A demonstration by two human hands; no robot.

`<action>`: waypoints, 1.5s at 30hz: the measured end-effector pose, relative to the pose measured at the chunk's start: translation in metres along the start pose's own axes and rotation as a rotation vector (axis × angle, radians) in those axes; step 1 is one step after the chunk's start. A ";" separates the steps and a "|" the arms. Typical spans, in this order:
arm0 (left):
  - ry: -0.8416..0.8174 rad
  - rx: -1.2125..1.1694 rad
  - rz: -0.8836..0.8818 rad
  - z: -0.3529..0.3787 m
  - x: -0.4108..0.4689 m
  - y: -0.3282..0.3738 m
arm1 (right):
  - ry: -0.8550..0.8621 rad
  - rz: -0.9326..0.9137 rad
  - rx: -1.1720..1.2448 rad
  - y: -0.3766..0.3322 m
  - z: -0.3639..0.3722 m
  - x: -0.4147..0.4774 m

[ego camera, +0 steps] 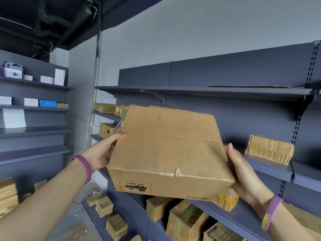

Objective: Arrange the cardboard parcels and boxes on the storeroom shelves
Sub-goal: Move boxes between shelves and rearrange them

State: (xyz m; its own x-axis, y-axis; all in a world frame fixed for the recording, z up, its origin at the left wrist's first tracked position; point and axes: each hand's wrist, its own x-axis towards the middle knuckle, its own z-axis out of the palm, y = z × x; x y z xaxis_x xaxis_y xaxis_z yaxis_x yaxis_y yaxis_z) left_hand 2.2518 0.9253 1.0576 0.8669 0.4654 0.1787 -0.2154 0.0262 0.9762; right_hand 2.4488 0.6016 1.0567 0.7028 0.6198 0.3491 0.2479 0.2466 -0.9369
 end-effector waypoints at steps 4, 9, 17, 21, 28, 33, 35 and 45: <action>-0.020 0.037 0.078 -0.005 -0.004 0.002 | 0.121 0.040 -0.020 0.003 0.008 0.002; -0.080 0.092 0.117 -0.014 -0.009 0.002 | 0.037 0.030 0.028 0.012 0.016 0.003; -0.174 0.282 0.052 -0.022 -0.014 0.003 | 0.177 -0.023 0.013 0.022 0.011 0.008; -0.101 0.318 0.050 -0.018 -0.017 0.006 | 0.168 -0.046 -0.071 0.025 0.006 0.010; -0.022 0.193 0.001 -0.008 -0.010 0.015 | 0.161 -0.076 -0.133 0.029 0.005 0.005; 0.030 0.190 -0.038 -0.004 -0.017 0.019 | 0.082 -0.096 -0.162 0.031 0.005 -0.002; 0.044 0.150 -0.033 -0.009 -0.020 0.016 | 0.006 -0.096 -0.116 0.027 0.003 -0.002; -0.013 0.212 0.064 -0.021 -0.019 0.002 | -0.044 0.123 -0.040 0.008 0.004 0.006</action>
State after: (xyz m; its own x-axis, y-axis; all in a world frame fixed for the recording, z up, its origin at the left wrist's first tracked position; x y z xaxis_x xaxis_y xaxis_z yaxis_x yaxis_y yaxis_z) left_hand 2.2250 0.9352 1.0536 0.8604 0.4488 0.2416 -0.1724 -0.1900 0.9665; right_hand 2.4528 0.6100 1.0511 0.6998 0.6758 0.2316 0.1886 0.1379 -0.9723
